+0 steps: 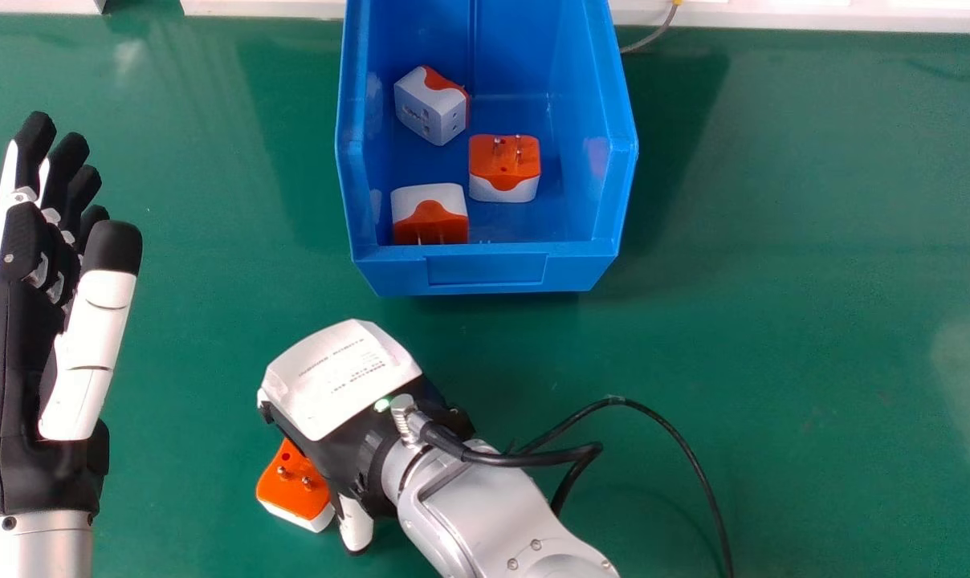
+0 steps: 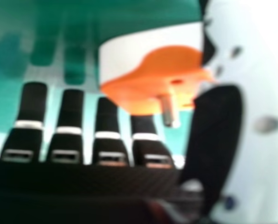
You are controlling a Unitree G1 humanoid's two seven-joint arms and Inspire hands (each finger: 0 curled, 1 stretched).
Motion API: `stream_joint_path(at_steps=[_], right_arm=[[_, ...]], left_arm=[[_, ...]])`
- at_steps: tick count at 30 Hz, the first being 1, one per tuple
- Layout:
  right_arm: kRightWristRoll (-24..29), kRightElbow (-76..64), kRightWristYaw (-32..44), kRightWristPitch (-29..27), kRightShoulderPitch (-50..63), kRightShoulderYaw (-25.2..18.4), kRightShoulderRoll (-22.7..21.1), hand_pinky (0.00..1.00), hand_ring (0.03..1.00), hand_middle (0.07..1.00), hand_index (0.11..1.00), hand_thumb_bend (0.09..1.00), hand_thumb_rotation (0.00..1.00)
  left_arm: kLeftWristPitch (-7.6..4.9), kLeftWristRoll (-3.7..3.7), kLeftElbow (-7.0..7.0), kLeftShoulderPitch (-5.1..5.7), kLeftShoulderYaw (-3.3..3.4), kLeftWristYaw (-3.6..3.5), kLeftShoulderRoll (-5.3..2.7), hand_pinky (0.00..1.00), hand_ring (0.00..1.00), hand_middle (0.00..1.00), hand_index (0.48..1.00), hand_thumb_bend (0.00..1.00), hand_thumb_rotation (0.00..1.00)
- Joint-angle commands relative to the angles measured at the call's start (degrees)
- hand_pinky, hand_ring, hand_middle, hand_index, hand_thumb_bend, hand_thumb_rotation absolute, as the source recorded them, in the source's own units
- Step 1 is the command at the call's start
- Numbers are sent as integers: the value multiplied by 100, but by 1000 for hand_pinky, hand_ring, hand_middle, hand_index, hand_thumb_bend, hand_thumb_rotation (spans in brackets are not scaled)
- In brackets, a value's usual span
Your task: Pick all objects and put in blue box
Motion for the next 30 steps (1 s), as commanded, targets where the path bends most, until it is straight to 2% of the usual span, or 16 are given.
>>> stream_joint_path(at_steps=[1, 5, 8, 10, 11, 15, 16, 17, 20, 23, 28, 30], right_arm=[[-31, -33, -36, -36, -175, 30, 163, 633, 754, 800, 748, 626, 62], [-178, 125, -17, 14, -261, 115, 217, 617, 736, 782, 721, 625, 75], [-169, 196, -138, 67, -258, 116, 262, 567, 678, 735, 686, 626, 91], [-129, 231, -350, 76, -207, 97, 265, 499, 595, 664, 616, 586, 105], [-94, 255, -430, 74, -191, 82, 267, 499, 595, 664, 616, 586, 105], [186, 296, -699, -89, -165, -40, 215, 423, 504, 547, 565, 557, 54], [249, 322, -780, -122, -151, -77, 207, 423, 504, 547, 565, 557, 54], [298, 353, -831, -154, -156, -99, 194, 406, 483, 522, 553, 551, 43], [501, 449, -792, -204, -197, -197, 195, 366, 440, 512, 539, 547, 34], [781, 514, -920, -224, -138, -364, 256, 286, 353, 496, 519, 541, 22], [1007, 575, -848, -268, -255, -403, 207, 194, 258, 483, 500, 535, 11], [1040, 564, -898, -294, -250, -419, 191, 176, 242, 480, 496, 534, 8]], left_arm=[[-32, 9, -163, 30, 25, 30, 9, 958, 959, 964, 976, 793, 782], [-13, 42, -181, 38, 14, 48, 9, 961, 961, 965, 979, 790, 785], [-44, 50, -192, 49, 1, 38, 15, 962, 961, 965, 978, 790, 786], [-36, 56, -209, 57, -5, 47, 14, 963, 961, 965, 977, 788, 789], [-42, 50, -197, 55, 1, 55, 10, 963, 961, 965, 977, 788, 789], [-24, 62, -197, 68, 10, 95, -7, 957, 958, 963, 978, 793, 791], [-20, 63, -201, 70, 9, 97, -6, 957, 958, 963, 978, 793, 791], [-25, 84, -200, 70, 10, 98, 1, 954, 957, 963, 979, 796, 791], [-34, 152, -188, 62, 27, 115, 18, 953, 957, 963, 979, 800, 792], [-20, 186, -206, 66, 34, 130, 19, 950, 957, 963, 979, 808, 802], [12, 136, -241, 72, 39, 127, 20, 949, 961, 964, 977, 822, 808], [17, 142, -243, 73, 50, 123, 34, 950, 962, 965, 977, 824, 808]])
